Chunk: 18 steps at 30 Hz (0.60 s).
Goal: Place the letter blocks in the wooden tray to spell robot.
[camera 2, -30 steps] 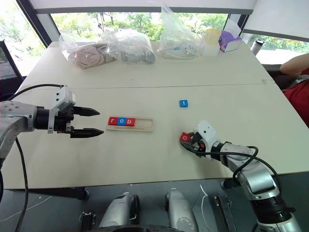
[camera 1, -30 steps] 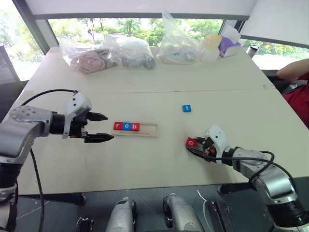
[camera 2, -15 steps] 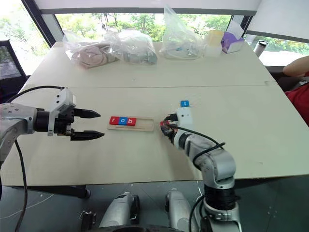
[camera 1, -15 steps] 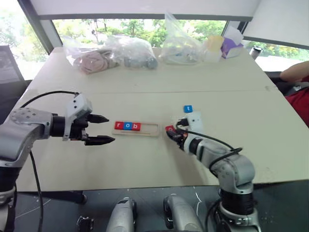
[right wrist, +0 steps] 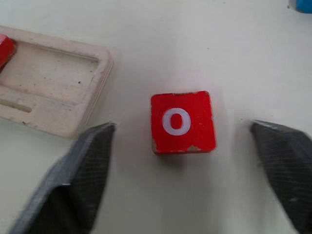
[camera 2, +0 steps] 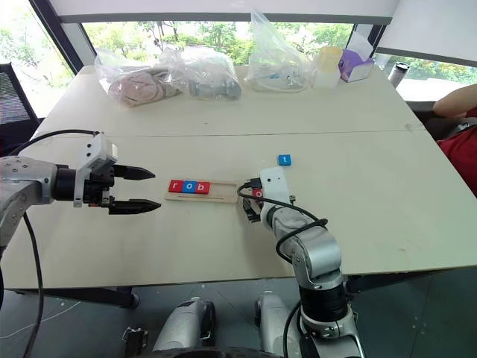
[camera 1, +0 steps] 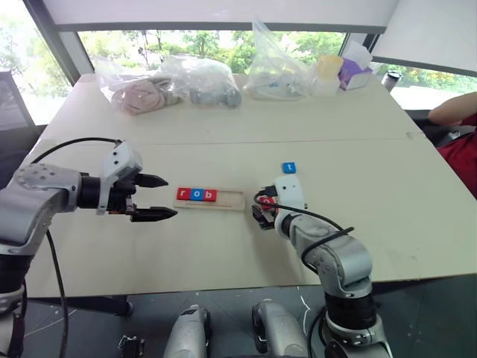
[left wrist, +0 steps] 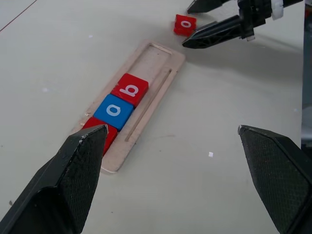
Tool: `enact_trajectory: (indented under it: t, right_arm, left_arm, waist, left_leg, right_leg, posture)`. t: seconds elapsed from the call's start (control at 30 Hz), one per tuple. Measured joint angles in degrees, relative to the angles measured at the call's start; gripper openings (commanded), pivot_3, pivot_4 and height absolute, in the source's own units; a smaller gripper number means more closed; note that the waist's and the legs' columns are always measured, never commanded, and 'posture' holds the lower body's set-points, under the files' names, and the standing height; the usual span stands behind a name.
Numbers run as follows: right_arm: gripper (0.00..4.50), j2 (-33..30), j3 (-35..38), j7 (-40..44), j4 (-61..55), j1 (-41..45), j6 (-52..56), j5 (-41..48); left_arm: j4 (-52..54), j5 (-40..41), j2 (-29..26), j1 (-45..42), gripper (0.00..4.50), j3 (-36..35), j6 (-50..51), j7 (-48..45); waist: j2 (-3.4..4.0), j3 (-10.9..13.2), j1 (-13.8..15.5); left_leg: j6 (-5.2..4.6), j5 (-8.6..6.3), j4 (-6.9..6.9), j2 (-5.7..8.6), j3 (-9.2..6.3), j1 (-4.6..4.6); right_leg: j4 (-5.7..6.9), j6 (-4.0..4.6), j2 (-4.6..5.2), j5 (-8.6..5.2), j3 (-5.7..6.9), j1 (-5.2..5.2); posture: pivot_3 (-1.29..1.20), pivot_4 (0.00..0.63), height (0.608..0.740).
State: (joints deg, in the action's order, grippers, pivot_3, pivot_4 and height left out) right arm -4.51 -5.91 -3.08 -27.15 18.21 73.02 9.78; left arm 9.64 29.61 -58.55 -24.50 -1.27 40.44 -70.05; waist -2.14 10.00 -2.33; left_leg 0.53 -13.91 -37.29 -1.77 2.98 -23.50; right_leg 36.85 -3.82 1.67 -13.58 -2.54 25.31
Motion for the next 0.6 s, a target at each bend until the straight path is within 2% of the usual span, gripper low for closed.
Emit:
enact_trajectory:
  t: [0.13,0.23,0.3,0.37,0.47,0.5,0.6]
  right_arm:
    - [4.47,-7.40,2.67,6.96,-6.10,0.63,1.41,2.98]
    - [4.47,-19.70,4.34,23.87,-6.52,2.70,-8.08,9.35]
    - [4.47,-24.90,5.48,32.50,-4.32,3.28,-15.26,11.29]
    - [4.47,-32.23,4.00,45.08,2.61,3.25,-26.64,11.66]
    - [4.47,-38.74,-1.37,59.64,15.65,5.74,-40.10,8.60]
    - [4.47,-39.75,-4.35,64.25,21.72,8.12,-46.11,6.02]
    - [4.47,-38.98,-10.78,70.24,35.90,13.71,-60.59,-1.34]
  left_arm:
    - [-1.40,-0.90,-0.84,-0.98,4.50,1.34,-2.08,-3.37]
    - [-1.53,-0.26,-1.27,-3.05,4.50,2.06,-2.39,-6.69]
    - [-1.30,0.31,-1.45,-3.50,4.50,2.07,-2.25,-8.03]
    - [-0.39,1.53,-1.48,-3.91,4.50,2.12,-1.46,-9.34]
    - [0.68,2.29,-1.89,-4.37,4.50,2.03,-0.90,-9.81]
    - [1.23,2.32,-2.00,-4.32,4.50,2.00,-0.86,-9.71]
    - [2.32,2.37,-2.27,-3.38,4.50,1.56,-0.79,-9.12]
  waist:
    - [0.02,0.03,-0.16]
    - [0.04,0.06,-0.21]
    - [0.03,0.06,-0.22]
    - [0.01,0.07,-0.18]
    - [0.00,0.09,-0.30]
    - [0.01,0.10,-0.51]
    - [0.01,0.15,-0.68]
  left_leg:
    - [0.00,0.00,0.01,-0.02,0.02,-0.01]
    - [-0.01,0.00,0.06,-0.03,0.02,0.03]
    - [-0.01,-0.01,0.12,-0.03,0.01,0.06]
    - [-0.02,-0.01,0.12,-0.02,0.02,0.05]
    - [-0.02,-0.01,0.10,0.01,0.05,0.09]
    - [-0.03,0.00,0.08,0.00,0.12,0.11]
    - [-0.03,0.00,0.05,0.00,0.12,0.13]
  right_leg:
    - [0.01,-0.01,-0.03,0.00,0.00,0.04]
    - [-0.02,-0.02,-0.11,-0.01,0.01,0.00]
    - [-0.05,-0.05,-0.16,-0.02,0.01,-0.01]
    - [-0.07,-0.07,-0.22,-0.04,0.02,-0.02]
    - [-0.06,-0.08,-0.23,-0.04,-0.01,-0.02]
    - [-0.03,-0.06,-0.24,-0.02,-0.03,-0.02]
    - [0.09,-0.05,-0.28,-0.02,-0.03,0.01]
  posture:
    - [0.00,0.150,0.740]
    - [0.00,0.150,0.740]
    - [0.00,0.150,0.740]
    - [0.00,0.150,0.740]
    - [0.00,0.150,0.740]
    - [0.00,0.150,0.740]
    - [0.00,0.150,0.740]
